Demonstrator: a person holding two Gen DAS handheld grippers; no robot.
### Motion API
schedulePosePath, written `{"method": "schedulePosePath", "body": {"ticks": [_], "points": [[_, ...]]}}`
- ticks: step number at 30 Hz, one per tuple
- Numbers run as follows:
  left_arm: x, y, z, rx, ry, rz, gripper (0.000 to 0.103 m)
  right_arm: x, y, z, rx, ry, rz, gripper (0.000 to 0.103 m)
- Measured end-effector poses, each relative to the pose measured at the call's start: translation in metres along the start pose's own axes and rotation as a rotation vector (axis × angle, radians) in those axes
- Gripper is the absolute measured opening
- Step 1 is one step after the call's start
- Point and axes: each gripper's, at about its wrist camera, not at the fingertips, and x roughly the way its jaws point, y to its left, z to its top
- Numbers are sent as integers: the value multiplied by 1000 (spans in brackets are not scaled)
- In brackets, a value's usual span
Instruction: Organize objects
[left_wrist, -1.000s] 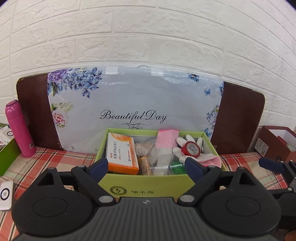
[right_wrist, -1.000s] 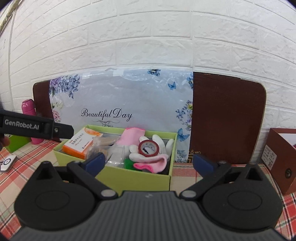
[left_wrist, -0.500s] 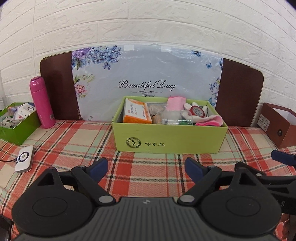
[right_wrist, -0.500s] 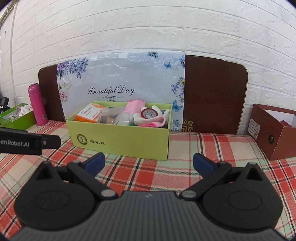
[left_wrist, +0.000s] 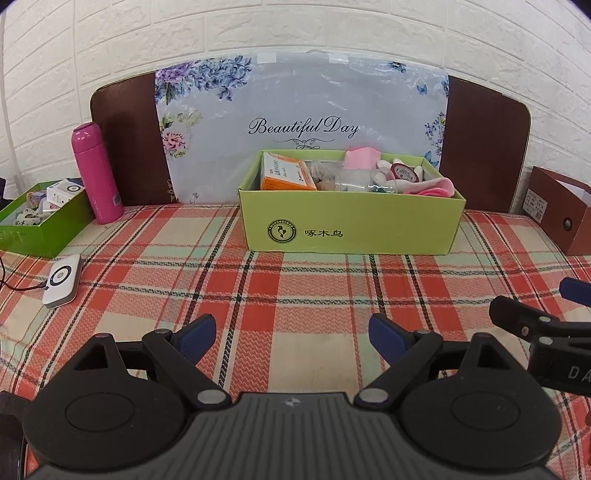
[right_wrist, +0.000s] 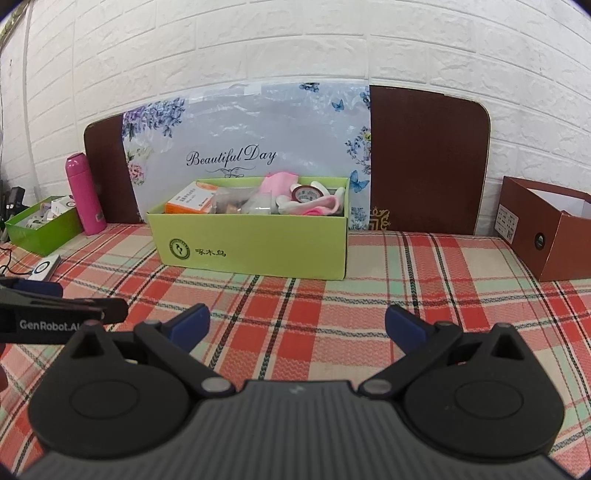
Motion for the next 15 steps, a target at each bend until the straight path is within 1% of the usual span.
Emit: {"method": "schedulePosePath", "body": {"ticks": [9, 15], "points": [[-7, 0, -11, 13, 11, 22, 93, -5, 6, -11, -2, 25, 4, 103], [-13, -1, -13, 15, 20, 19, 95, -8, 7, -11, 0, 24, 1, 103]]}}
